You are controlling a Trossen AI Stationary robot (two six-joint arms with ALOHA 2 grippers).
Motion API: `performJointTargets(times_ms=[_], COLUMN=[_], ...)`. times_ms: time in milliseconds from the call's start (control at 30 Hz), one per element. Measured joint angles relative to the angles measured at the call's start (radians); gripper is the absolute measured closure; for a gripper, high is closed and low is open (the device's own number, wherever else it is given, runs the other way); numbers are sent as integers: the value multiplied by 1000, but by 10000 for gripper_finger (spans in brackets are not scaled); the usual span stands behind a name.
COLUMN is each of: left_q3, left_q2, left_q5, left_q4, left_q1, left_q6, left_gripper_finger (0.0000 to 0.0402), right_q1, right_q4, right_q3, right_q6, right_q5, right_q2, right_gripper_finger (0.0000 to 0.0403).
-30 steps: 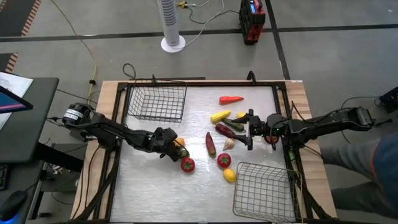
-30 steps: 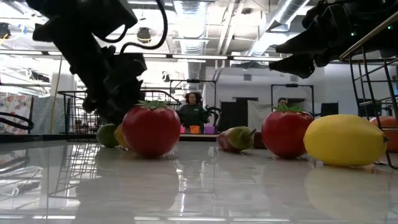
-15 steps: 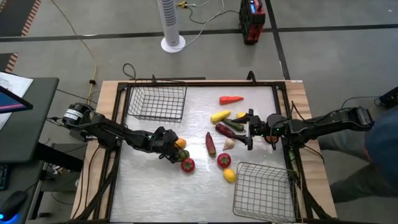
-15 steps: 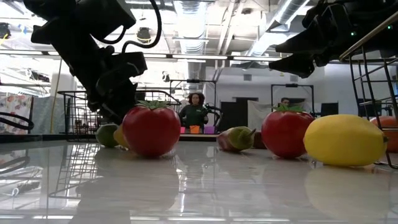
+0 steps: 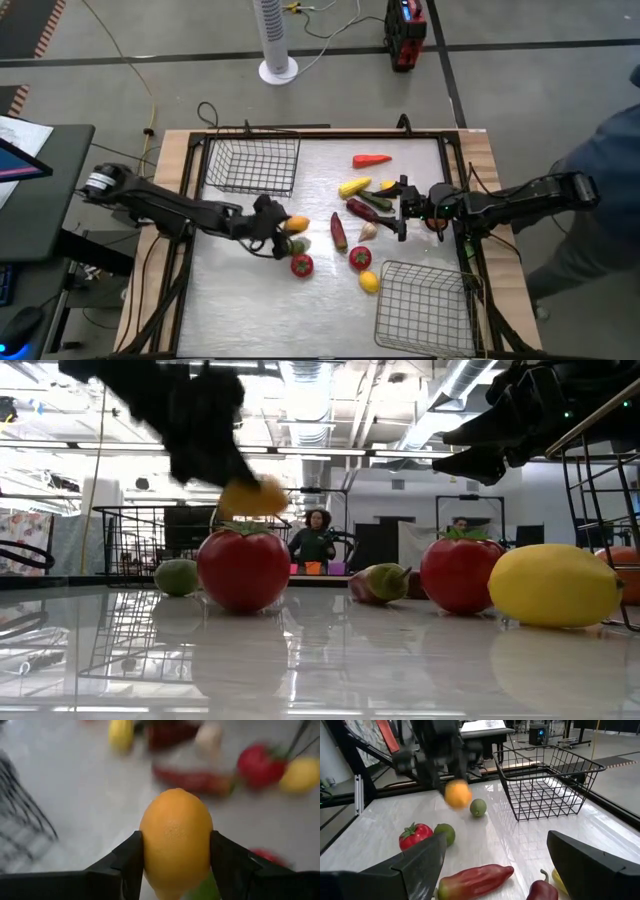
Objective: Sort produce into baskets
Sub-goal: Put the left lemon into the black wire basket, then put the top lime into the black wire basket
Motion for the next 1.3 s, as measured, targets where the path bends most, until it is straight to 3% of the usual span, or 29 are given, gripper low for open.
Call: performJointTargets(times_ms=[133,267,400,500,633,767,900,1000,1167,1300], left_q3=[39,54,57,56,56,84,113,99,66,74], left_q2=[-139,-268,-332,-327,-310,-309,-305,-249,-92,14], left_q5=[-159,-319,-250,-186,-134,-117,-39,3,-67,-93], left_q4=[-15,-194,-416,-530,-526,-509,-470,-453,-464,-464], left_q1=[25,103,235,325,397,415,367,260,53,-47], left_q6=[99,86,11,-30,18,85,134,102,31,31], left_gripper_finger=[229,229,224,193,133,103,104,110,116,117], right_q1=[0,0,0,0,0,0,-1,-1,-1,-1], right_q4=[0,0,0,1,0,1,0,-4,-15,-16], right_q3=[0,0,0,0,0,0,0,0,0,0], right_q6=[-4,-5,-7,-7,-7,-7,-7,-7,-7,-7], right_q5=[0,0,0,0,0,0,0,0,0,0], right_q2=[0,0,0,0,0,0,0,0,0,0], right_gripper_finger=[30,30,30,30,30,30,30,30,30,30])
